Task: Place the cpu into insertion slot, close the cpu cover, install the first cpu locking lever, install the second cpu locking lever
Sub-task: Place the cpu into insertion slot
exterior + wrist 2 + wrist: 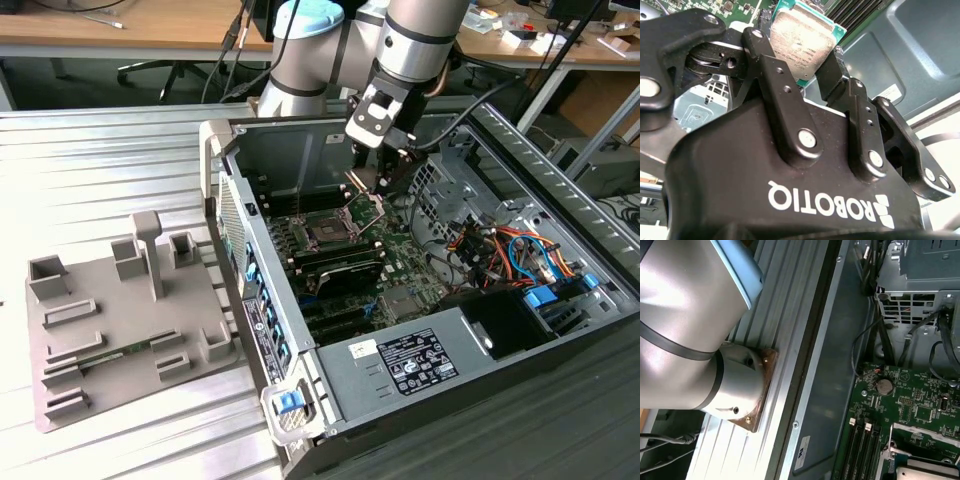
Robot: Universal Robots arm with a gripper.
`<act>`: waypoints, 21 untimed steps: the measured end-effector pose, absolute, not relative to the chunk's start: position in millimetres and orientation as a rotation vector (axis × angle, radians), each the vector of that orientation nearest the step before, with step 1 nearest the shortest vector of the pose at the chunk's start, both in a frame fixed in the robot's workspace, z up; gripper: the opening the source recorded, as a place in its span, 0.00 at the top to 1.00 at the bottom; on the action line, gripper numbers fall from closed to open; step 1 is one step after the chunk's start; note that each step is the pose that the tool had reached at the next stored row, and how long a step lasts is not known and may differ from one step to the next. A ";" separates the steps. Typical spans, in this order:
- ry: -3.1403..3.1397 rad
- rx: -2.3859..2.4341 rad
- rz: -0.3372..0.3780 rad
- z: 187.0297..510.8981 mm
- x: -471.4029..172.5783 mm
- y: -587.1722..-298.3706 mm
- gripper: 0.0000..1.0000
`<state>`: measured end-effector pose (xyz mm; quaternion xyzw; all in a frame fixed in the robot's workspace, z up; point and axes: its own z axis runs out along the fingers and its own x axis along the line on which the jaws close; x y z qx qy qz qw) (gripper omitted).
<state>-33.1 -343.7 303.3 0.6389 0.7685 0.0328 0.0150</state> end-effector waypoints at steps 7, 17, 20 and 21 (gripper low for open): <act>2.376 2.006 0.102 303.2 -33.1 -343.7 0.45; 2.311 2.078 0.100 302.9 -33.1 -343.7 0.45; 2.268 2.123 0.099 302.7 -33.1 -343.7 0.45; 2.261 2.130 0.099 302.7 -33.1 -343.7 0.45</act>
